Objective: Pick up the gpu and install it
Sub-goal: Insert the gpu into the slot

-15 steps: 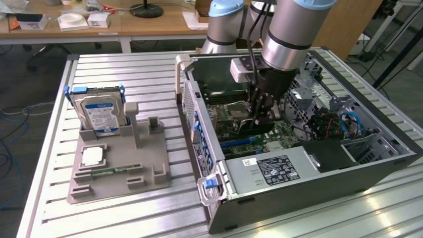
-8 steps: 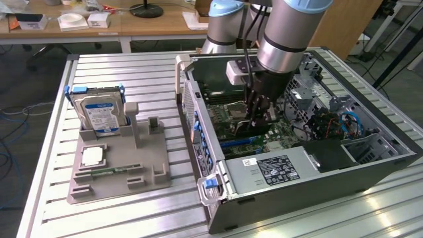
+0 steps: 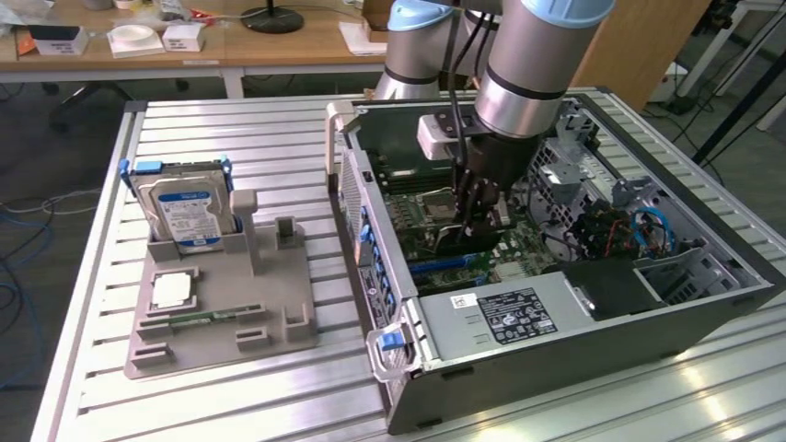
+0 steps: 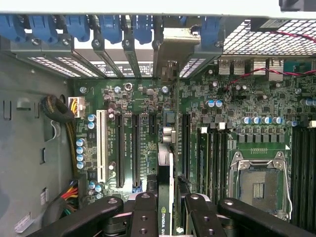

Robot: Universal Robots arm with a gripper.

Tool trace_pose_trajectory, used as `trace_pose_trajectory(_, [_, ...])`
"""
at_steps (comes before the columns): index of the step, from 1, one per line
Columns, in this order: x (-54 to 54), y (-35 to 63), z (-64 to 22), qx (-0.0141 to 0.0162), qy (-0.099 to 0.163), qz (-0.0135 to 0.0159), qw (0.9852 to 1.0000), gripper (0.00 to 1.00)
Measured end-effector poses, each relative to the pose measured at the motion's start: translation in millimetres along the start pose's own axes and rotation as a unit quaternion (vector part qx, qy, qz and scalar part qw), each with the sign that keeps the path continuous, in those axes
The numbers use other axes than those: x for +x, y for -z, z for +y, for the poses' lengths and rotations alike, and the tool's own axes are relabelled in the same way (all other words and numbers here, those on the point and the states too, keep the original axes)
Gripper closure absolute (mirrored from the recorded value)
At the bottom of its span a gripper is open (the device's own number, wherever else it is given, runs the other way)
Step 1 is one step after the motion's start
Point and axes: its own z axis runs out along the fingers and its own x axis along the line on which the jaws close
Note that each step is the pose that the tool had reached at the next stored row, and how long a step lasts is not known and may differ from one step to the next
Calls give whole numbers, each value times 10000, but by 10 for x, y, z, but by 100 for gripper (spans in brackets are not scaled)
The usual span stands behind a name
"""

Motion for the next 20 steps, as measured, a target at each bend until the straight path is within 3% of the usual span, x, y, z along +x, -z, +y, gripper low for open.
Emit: trace_pose_trajectory(20, [1, -56, -1, 0, 0, -2, 10000, 74])
